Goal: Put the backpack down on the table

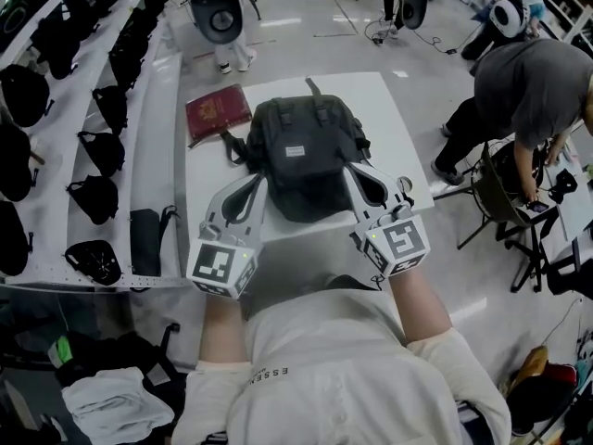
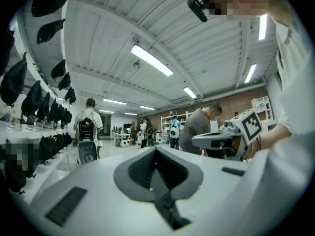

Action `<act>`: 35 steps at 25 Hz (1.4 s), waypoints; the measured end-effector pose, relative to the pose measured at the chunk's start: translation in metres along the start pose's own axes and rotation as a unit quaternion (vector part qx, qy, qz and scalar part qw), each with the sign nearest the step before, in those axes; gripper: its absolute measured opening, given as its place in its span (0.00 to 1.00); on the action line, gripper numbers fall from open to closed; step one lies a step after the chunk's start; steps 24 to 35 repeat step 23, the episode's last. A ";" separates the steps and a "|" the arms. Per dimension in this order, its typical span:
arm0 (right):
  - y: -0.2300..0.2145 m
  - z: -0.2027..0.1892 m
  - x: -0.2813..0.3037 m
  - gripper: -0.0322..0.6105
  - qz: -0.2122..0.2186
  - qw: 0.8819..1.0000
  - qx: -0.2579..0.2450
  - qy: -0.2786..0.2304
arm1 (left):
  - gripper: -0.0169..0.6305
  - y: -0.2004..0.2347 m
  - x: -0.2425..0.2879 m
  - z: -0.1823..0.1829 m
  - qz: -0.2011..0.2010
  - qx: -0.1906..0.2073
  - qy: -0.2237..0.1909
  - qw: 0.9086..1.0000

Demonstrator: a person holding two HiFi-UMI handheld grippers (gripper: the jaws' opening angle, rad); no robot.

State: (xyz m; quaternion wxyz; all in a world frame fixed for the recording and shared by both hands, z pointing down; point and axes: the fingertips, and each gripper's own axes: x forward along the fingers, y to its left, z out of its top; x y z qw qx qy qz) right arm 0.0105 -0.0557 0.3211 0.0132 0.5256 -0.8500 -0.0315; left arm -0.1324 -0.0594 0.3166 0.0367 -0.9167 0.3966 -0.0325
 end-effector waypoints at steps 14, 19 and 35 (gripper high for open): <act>0.005 0.003 0.011 0.07 0.005 1.000 0.001 0.000 | 0.03 0.011 0.001 -0.002 0.011 -0.010 0.004 1.000; 0.006 0.010 0.014 0.07 0.009 1.000 -0.006 -0.015 | 0.03 0.011 0.005 -0.002 0.010 -0.008 0.007 1.000; 0.006 0.009 0.018 0.07 0.015 1.000 -0.008 -0.012 | 0.03 0.017 0.006 -0.004 0.020 -0.009 0.008 1.000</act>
